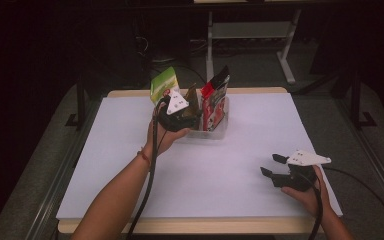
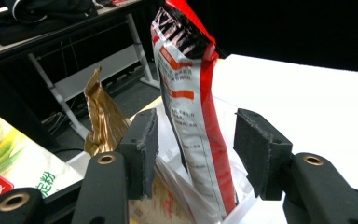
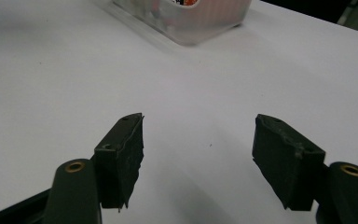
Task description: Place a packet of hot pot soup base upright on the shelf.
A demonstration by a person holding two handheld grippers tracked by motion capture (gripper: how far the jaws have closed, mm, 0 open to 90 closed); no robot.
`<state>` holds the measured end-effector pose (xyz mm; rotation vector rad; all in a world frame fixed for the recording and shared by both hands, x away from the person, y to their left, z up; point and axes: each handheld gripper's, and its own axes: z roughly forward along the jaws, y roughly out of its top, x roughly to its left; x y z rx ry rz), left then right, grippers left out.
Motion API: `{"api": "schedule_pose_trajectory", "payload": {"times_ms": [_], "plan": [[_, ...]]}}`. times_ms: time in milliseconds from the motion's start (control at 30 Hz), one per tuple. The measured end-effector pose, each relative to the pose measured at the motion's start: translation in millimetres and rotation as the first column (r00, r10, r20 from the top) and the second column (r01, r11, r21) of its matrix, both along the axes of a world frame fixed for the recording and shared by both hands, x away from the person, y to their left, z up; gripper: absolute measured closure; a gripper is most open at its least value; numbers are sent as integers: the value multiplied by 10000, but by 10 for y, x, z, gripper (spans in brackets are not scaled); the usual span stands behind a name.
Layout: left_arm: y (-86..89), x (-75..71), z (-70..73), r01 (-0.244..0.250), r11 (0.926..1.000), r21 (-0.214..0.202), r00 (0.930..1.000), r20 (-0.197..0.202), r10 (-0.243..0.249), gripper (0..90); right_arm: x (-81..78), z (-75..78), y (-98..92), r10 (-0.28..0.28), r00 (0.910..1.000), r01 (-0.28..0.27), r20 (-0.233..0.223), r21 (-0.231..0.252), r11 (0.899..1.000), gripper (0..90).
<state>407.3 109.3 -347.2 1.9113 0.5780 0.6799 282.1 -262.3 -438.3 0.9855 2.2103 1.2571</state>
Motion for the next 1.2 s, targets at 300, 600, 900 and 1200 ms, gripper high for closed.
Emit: {"api": "schedule_pose_trajectory", "payload": {"times_ms": [300,600,900,1200], "plan": [[62,-84,-92,162,9977,655,9998,-128,-154,393,-2,-4,-5,-60,10000,60,-60,-10,10000,328],[146,-179,-145,687,9918,1076,9970,-436,-643,336,-2,-2,1,-29,10000,29,7,-82,10000,328],[297,-292,-186,847,9870,1366,9959,-427,-795,322,-13,-1,23,-6,10000,7,27,-235,9997,328],[446,-398,-215,855,9830,1624,9962,-312,-815,313,-12,-7,39,38,10000,-37,30,-335,9994,328]]}}
